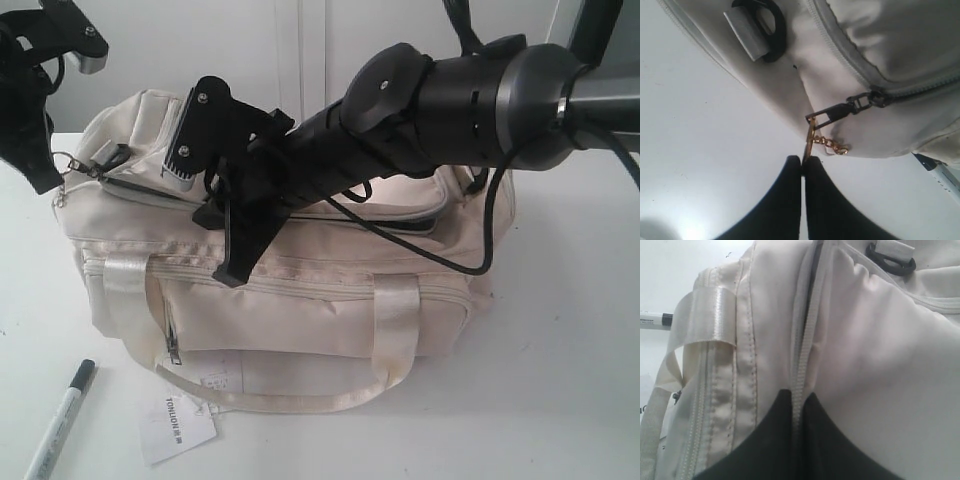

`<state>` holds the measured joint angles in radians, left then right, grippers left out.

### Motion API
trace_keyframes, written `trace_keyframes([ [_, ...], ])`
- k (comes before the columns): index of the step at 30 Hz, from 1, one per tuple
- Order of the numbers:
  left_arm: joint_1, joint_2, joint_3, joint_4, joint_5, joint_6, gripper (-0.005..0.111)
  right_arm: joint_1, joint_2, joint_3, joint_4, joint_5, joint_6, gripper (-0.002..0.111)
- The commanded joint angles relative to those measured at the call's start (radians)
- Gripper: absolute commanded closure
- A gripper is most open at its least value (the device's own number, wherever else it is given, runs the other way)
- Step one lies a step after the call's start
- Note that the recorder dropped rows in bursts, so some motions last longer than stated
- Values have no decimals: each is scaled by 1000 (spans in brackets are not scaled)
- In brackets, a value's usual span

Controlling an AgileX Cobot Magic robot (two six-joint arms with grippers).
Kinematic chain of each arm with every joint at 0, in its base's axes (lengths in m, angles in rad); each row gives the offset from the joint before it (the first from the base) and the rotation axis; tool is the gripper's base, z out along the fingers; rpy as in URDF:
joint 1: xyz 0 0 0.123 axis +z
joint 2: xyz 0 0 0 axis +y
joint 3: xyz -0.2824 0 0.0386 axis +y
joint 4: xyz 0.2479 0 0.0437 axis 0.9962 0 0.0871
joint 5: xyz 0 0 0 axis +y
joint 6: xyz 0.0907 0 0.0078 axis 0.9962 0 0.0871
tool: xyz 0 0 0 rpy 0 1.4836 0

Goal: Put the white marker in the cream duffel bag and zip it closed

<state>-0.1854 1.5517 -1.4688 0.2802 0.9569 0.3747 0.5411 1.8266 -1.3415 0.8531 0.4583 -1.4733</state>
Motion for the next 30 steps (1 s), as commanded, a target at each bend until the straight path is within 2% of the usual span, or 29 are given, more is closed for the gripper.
trace_keyframes([
  [1, 13, -7, 3, 59, -34, -40, 107, -2, -13, 0, -25, 14, 1, 108],
  [6, 13, -7, 3, 61, -77, -42, 107, -2, -13, 0, -40, 19, 1, 108],
  [26, 13, 12, 3, 58, -95, -64, 107, -2, -24, 0, -44, 47, 1, 108],
  [30, 13, 12, 3, 76, -107, -118, 107, -2, -31, 0, -47, 54, -13, 108],
])
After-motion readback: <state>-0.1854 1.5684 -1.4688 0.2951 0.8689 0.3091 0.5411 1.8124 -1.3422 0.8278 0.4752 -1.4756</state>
